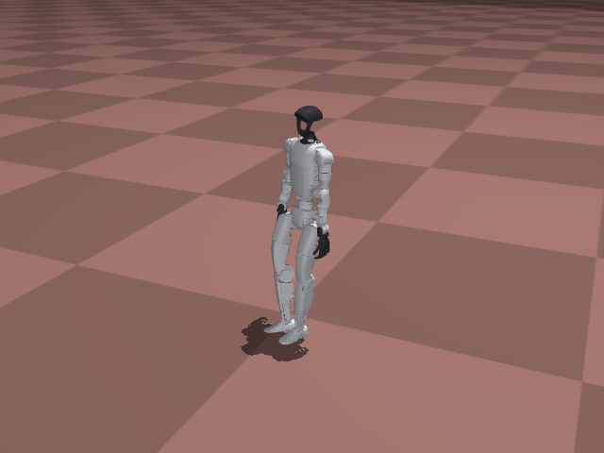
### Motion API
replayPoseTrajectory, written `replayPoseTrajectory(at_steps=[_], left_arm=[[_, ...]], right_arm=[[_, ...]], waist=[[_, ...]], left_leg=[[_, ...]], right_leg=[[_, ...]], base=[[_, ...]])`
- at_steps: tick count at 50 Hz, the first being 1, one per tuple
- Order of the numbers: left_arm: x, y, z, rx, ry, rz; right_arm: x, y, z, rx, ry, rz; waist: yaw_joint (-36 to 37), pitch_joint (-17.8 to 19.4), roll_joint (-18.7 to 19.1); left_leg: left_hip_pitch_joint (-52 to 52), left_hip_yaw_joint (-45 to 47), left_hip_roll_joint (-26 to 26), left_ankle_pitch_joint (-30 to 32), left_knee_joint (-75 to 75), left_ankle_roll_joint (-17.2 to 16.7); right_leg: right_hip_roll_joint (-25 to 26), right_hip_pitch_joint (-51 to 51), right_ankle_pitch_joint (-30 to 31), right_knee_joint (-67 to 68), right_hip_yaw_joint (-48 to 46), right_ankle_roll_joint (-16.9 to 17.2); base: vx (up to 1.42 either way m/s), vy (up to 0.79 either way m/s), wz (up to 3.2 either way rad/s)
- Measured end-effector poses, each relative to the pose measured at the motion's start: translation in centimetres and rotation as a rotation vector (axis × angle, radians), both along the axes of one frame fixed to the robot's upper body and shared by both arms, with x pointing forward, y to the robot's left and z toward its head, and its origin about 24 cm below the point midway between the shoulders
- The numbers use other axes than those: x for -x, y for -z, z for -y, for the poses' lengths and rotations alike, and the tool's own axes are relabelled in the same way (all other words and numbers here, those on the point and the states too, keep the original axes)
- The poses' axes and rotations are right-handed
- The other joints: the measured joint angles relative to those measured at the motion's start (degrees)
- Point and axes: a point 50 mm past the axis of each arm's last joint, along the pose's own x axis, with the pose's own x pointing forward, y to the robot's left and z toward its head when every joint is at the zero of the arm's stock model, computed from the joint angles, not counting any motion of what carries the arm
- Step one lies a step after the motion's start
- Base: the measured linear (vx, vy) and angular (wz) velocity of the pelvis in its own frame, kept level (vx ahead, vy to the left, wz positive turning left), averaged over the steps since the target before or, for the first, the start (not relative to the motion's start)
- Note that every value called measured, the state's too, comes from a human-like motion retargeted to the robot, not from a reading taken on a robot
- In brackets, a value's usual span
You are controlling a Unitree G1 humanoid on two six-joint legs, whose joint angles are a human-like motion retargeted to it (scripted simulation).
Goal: Upper body actions
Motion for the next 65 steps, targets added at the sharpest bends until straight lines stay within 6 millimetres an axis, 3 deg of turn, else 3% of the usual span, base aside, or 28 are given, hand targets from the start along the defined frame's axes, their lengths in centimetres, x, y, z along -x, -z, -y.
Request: replayPoseTrajectory(at_steps=[5,7,12,14,17,22,23,25,27,29,31,33,34,36,39,42,47,48,50,52,53,57,62,65], left_arm=[[-1.9,-0.1,0.0,-0.03,0.027,0.062],[-1.5,0.0,0.2,-0.015,0.015,0.072],[0.9,0.3,1.0,0.009,-0.007,0.02],[2.0,0.4,1.7,0.029,-0.002,-0.017],[3.7,0.5,2.8,0.061,0.011,-0.077],[5.7,0.4,4.3,0.084,0.007,-0.15],[5.7,0.4,4.4,0.09,-0.002,-0.152],[5.9,0.5,4.6,0.1,-0.027,-0.15],[5.8,0.5,4.6,0.106,-0.059,-0.144],[5.7,0.6,4.8,0.096,-0.115,-0.128],[5.0,0.6,4.6,0.082,-0.187,-0.084],[4.1,0.7,4.2,0.085,-0.217,-0.04],[3.8,0.7,4.0,0.086,-0.209,-0.038],[3.5,0.6,3.8,0.081,-0.172,-0.049],[2.3,0.6,3.8,0.068,-0.115,-0.022],[0.5,0.6,4.0,0.072,-0.062,0.039],[-0.8,0.6,4.6,0.078,-0.013,0.102],[-1.0,0.6,4.8,0.08,-0.008,0.11],[-0.9,0.6,5.1,0.093,0.012,0.114],[-0.5,0.6,5.3,0.112,0.027,0.099],[-0.4,0.6,5.3,0.118,0.032,0.092],[-0.6,0.6,4.9,0.109,0.078,0.101],[-0.6,0.6,4.8,0.095,0.083,0.095],[-1.1,0.6,4.5,0.077,0.069,0.109]], right_arm=[[-0.4,-0.1,0.0,-0.013,0.051,0.039],[-0.5,-0.1,0.3,0.008,0.043,0.039],[-1.4,-0.2,0.8,0.019,0.008,0.037],[-2.0,-0.3,1.1,0.017,0.012,0.053],[-2.6,-0.5,1.4,0.008,0.04,0.066],[-3.1,-0.5,1.1,-0.034,0.132,0.068],[-3.2,-0.5,1.0,-0.041,0.145,0.07],[-3.0,-0.4,0.7,-0.051,0.156,0.066],[-2.6,-0.3,0.6,-0.058,0.151,0.043],[-2.4,-0.3,0.6,-0.055,0.135,0.018],[-2.7,-0.3,0.5,-0.049,0.093,0.016],[-3.4,-0.4,0.5,-0.044,0.048,0.029],[-3.5,-0.4,0.6,-0.038,0.034,0.031],[-3.4,-0.5,0.9,-0.02,0.022,0.029],[-3.3,-0.6,1.7,0.012,0.037,0.035],[-3.1,-0.6,2.4,0.035,0.072,0.037],[-1.7,-0.6,3.1,0.069,0.135,-0.013],[-1.5,-0.6,3.2,0.066,0.153,-0.018],[-1.1,-0.6,3.3,0.045,0.191,-0.028],[-0.8,-0.6,3.1,0.031,0.209,-0.042],[-0.9,-0.5,2.8,0.031,0.216,-0.044],[-1.3,-0.4,2.3,0.015,0.257,-0.023],[-1.4,-0.3,1.7,-0.003,0.188,-0.02],[-1.5,-0.3,1.4,-0.002,0.165,-0.016]], waist=[[-2.6,1.8,0.8],[-3.8,1.7,1.7],[-5.8,0.6,4.0],[-5.7,0.2,5.0],[-5.4,-0.9,6.3],[-5.9,-3.9,7.3],[-6.1,-4.3,6.8],[-7.0,-4.8,6.0],[-5.8,-5.9,4.8],[-5.8,-6.3,3.1],[-5.2,-4.9,-0.3],[-5.2,-3.5,-2.4],[-5.5,-3.4,-2.6],[-5.1,-3.4,-2.1],[-3.2,-2.4,-1.3],[-2.6,-1.8,-0.5],[-2.6,-2.1,4.7],[-2.6,-1.8,5.8],[-4.8,-1.8,7.5],[-7.7,-3.1,8.5],[-6.0,-3.1,8.4],[-6.3,-2.6,8.5],[-6.2,-4.2,8.6],[-7.8,-3.1,7.9]], left_leg=[[-0.3,3.2,1.1,-0.6,-0.7,0.5],[0.0,7.8,2.9,-1.4,-1.3,0.3],[1.1,24.0,7.9,-4.0,-2.4,-1.3],[2.1,30.7,9.6,-5.0,-2.7,-2.3],[3.7,37.2,11.1,-6.7,-3.0,-3.9],[5.9,46.3,13.4,-8.3,-1.3,-8.0],[6.7,48.5,13.2,-8.4,-0.7,-9.0],[9.0,52.1,13.9,-7.6,0.7,-11.2],[11.0,55.3,14.7,-5.0,3.1,-10.9],[11.5,53.8,16.4,0.4,7.7,-8.7],[12.6,51.9,17.4,4.6,14.3,-3.5],[11.1,46.1,19.5,5.5,23.0,1.8],[9.6,42.0,20.4,4.6,26.8,2.1],[5.3,32.0,20.2,2.7,32.3,0.2],[-0.1,20.7,15.7,1.8,34.4,-1.2],[-1.1,20.4,13.1,-1.6,29.8,-0.6],[-1.5,20.3,8.4,-6.2,11.6,-4.0],[-1.2,21.1,7.6,-6.5,7.8,-3.1],[-0.9,10.4,1.2,-9.2,4.3,0.4],[0.4,21.0,7.7,-8.5,5.4,-3.4],[-1.1,15.6,5.9,-8.1,5.6,-3.4],[0.9,15.7,6.1,-8.2,3.8,-4.2],[-2.3,8.3,6.2,-7.4,5.3,-5.0],[-3.9,1.2,5.7,-6.1,6.6,-5.0]], right_leg=[[1.1,-1.2,4.1,-3.4,3.0,0.6],[0.6,-1.4,2.3,-4.5,-0.4,0.3],[-3.9,1.6,-3.1,-6.2,-27.6,1.1],[-4.6,3.3,-3.1,-6.6,-38.5,-0.5],[-4.4,4.8,-2.1,-6.0,-45.8,-1.9],[-4.0,4.9,-0.6,-5.2,-45.3,-2.3],[-4.1,4.8,-0.3,-6.0,-43.4,-0.6],[-2.2,3.4,0.0,-8.5,-39.0,-2.3],[-3.2,0.9,-1.1,-6.3,-29.5,-2.7],[-5.6,-0.8,-0.4,-5.1,-26.2,-3.4],[-7.7,-0.5,0.3,-5.2,-21.9,-3.6],[-8.9,-0.5,0.6,-4.7,-16.5,-4.0],[-8.8,-0.5,0.9,-4.7,-14.6,-4.2],[-7.6,-0.9,1.7,-5.2,-10.6,-4.7],[-5.7,-1.4,2.9,-5.9,-4.4,-5.5],[-4.6,-2.0,3.7,-6.3,-0.2,-5.6],[1.3,-1.3,4.3,-7.6,2.9,-5.7],[2.4,-0.6,4.2,-7.8,3.2,-5.6],[3.7,1.0,3.6,-8.3,2.6,-5.4],[4.2,0.9,2.5,-7.8,1.8,-5.1],[4.4,0.7,2.4,-7.3,4.2,-5.0],[4.3,1.6,-0.6,-4.8,1.8,-4.8],[3.3,1.0,-4.7,1.3,-0.9,-4.5],[5.0,0.0,-4.2,4.9,10.8,-6.1]], base=[[-0.03,-0.02,-0.55],[0.03,-0.03,-2.12],[0.05,-0.11,-3.04],[0.13,-0.13,-3.39],[0.29,-0.2,-3.31],[0.39,-0.31,-2.84],[0.35,-0.27,-2.34],[0.44,-0.3,-2.22],[0.54,-0.29,-2.23],[0.4,-0.25,-2.1],[0.37,-0.4,-2.44],[0.34,-0.26,-2.12],[0.37,-0.09,-1.78],[0.38,-0.06,-1.84],[0.2,0.04,-1.86],[0.19,0.1,-1.29],[0.18,0.14,-0.98],[0.16,0.14,-0.57],[0.21,0.15,0.18],[0.16,0.17,0.12],[0.05,0.11,-0.57],[-0.02,0.08,0.39],[-0.03,0.09,1.41],[-0.15,-0.04,2.64]])
